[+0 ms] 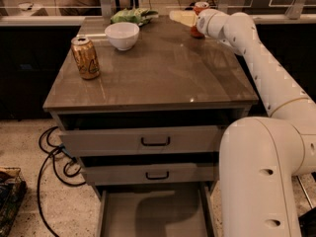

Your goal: Place coke can into bottom drawer

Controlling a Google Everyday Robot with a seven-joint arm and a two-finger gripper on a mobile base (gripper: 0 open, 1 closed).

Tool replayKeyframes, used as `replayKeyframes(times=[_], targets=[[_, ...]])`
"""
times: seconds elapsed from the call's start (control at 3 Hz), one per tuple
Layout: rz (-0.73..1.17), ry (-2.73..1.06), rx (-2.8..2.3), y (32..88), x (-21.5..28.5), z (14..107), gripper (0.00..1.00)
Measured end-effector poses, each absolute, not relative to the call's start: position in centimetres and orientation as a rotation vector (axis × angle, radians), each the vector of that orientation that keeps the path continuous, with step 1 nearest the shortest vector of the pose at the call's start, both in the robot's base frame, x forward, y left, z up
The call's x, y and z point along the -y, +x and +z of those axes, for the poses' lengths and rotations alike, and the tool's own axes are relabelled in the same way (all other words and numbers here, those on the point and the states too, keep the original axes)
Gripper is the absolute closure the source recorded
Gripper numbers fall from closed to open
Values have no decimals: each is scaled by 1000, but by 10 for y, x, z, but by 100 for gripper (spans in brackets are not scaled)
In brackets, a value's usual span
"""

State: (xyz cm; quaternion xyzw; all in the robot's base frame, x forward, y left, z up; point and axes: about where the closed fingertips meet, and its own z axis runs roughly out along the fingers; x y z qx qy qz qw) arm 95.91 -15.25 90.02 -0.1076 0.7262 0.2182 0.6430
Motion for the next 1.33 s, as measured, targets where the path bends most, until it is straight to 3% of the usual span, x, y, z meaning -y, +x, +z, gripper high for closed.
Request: replayKeyframes(times=[0.33,1.33], targets=[[466,-285,-1639,967,150,898,2],[427,-347,-1641,972,146,889,70]])
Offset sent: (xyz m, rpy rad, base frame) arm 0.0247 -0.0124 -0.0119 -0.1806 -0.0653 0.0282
